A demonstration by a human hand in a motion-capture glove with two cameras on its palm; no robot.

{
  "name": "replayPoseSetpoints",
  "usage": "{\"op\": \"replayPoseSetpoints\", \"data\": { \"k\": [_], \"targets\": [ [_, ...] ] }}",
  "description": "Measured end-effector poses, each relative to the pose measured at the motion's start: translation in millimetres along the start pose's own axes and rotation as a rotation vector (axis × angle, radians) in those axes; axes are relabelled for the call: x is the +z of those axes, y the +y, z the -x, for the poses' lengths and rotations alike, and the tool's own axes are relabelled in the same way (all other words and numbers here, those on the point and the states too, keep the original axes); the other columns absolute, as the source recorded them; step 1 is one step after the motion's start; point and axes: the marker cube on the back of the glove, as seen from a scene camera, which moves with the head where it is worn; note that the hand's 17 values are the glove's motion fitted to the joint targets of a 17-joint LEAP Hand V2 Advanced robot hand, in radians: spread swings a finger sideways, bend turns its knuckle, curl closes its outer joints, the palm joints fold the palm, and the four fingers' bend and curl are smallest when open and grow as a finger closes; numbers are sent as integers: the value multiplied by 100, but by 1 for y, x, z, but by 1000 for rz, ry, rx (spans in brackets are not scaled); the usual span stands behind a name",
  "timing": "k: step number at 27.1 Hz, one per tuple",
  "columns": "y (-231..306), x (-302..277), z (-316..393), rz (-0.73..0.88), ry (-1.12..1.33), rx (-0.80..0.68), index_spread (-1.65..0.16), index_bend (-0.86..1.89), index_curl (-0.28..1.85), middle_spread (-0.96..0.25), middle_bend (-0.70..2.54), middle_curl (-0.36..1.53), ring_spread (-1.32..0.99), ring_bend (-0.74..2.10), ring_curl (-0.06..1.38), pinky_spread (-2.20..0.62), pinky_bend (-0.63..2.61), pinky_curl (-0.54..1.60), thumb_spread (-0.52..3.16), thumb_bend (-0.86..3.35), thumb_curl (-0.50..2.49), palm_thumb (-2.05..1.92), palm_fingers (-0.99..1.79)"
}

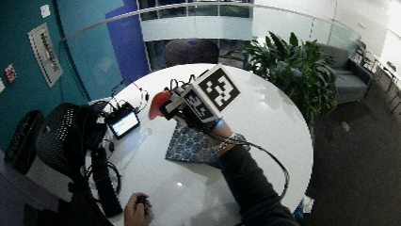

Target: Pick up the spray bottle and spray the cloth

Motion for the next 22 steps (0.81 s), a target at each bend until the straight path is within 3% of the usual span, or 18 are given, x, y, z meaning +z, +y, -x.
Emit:
{"op": "replayPoseSetpoints", "data": {
  "k": [13,22],
  "targets": [
    [-2,70,9,-70,-877,384,-27,15,42,-17,47,53,-18,61,49,-22,37,43,130,-1,35,85,120],
    [-3,77,12,-66,-945,445,-27,15,42,-17,46,53,-17,62,49,-22,36,43,130,-1,35,85,121]
  ]
}}
